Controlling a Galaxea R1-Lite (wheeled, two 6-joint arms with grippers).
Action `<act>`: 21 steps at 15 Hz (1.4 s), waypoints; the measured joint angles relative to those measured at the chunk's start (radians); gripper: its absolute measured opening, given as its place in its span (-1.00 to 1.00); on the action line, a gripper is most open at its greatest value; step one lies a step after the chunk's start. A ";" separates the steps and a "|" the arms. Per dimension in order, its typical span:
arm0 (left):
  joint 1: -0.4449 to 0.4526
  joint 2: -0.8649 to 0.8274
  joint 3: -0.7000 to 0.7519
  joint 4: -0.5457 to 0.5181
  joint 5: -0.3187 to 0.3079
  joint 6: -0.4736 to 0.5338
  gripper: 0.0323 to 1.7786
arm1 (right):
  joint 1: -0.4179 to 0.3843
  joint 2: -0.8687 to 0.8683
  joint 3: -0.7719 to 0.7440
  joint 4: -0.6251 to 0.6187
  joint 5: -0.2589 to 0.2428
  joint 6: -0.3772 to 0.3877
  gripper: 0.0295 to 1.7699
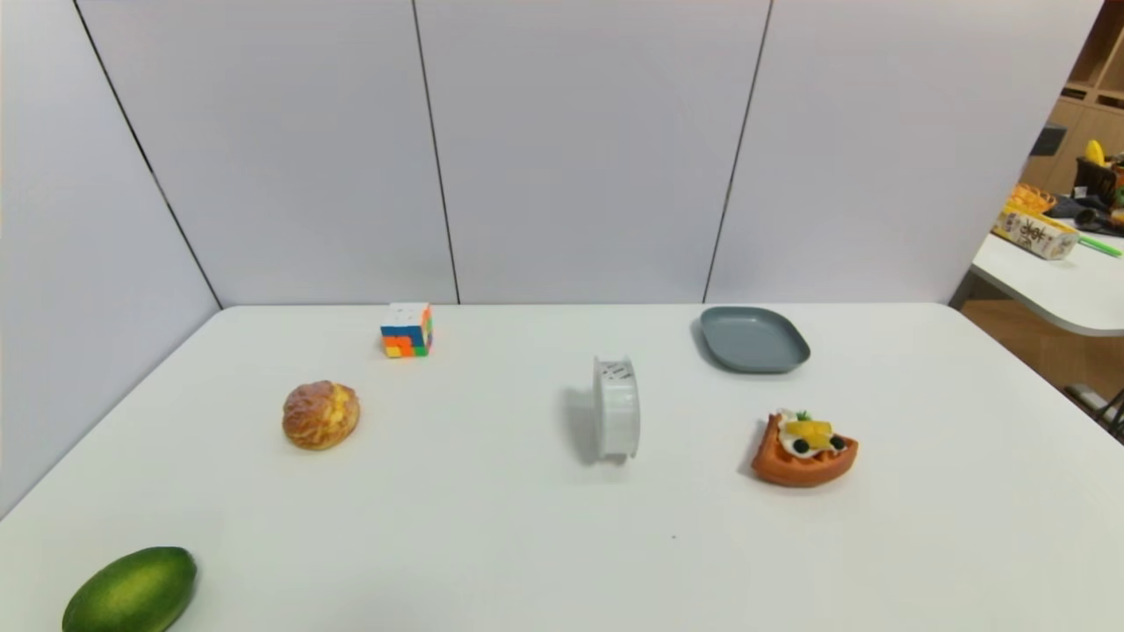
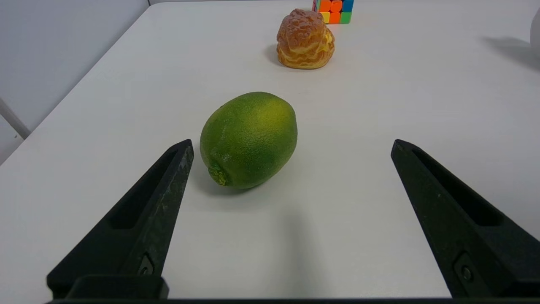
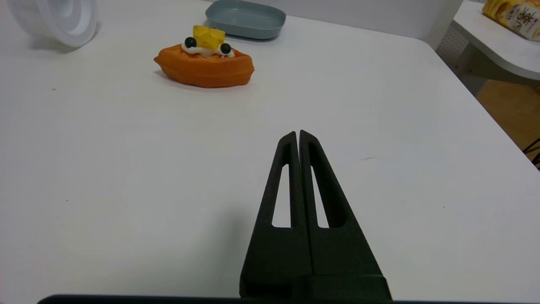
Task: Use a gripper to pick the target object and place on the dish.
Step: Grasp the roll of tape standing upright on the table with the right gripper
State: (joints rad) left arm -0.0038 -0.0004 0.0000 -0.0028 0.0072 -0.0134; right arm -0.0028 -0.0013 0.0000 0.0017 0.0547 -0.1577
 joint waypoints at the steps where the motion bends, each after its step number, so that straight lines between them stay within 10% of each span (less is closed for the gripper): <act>1: 0.000 0.000 0.000 0.000 0.000 0.000 0.90 | 0.000 0.000 0.000 0.001 0.000 0.000 -0.98; 13: 0.000 0.000 0.000 0.000 0.000 0.000 0.90 | 0.000 0.242 -0.377 -0.048 0.137 -0.010 -0.98; 21: 0.000 0.000 0.000 0.000 0.000 0.000 0.90 | 0.000 0.790 -1.024 -0.031 0.248 -0.001 -0.98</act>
State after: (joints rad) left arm -0.0038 -0.0004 0.0000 -0.0028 0.0072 -0.0130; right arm -0.0023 0.7889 -1.0240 -0.0291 0.3026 -0.1591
